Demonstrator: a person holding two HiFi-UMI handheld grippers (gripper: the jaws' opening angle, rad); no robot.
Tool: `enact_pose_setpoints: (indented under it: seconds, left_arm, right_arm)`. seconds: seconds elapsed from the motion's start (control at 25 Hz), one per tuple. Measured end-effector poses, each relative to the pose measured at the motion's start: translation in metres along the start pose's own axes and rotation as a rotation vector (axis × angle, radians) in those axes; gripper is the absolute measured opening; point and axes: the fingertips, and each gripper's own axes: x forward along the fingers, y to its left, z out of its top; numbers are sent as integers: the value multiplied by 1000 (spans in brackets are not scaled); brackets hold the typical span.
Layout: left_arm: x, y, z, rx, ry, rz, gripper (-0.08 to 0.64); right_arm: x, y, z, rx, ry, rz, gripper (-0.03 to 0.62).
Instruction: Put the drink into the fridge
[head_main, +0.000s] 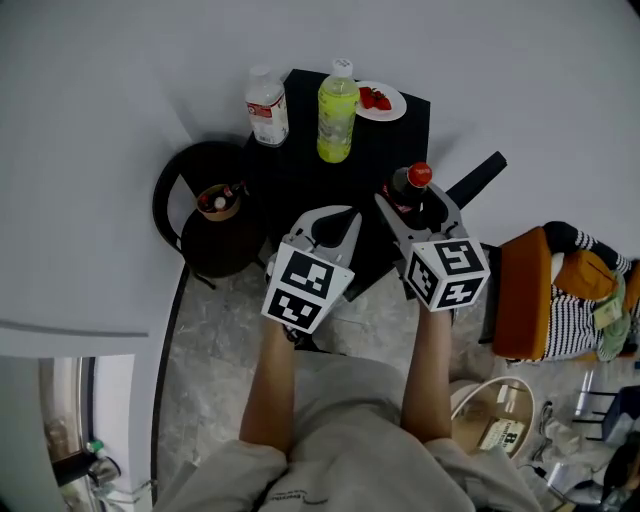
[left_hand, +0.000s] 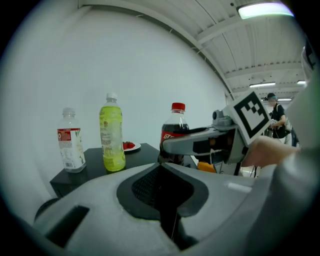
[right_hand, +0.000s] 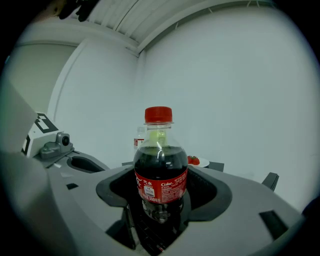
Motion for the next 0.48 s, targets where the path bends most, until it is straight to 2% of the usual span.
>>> enact_pose_setpoints:
  seconds: [0.2,0.36,0.48]
  left_arm:
    - [-42,-31,-34,-92,-9,55,8]
    - [-69,-32,-69,-142,26,109,8]
    - [-81,-13,-81,-260,-34,157,8]
  right_arm:
    - [-38,26,-11,62,-61,7,287]
    - [-51,50,-40,120,-63,21,287]
    - [-46,69,-63,128,-30,14,287]
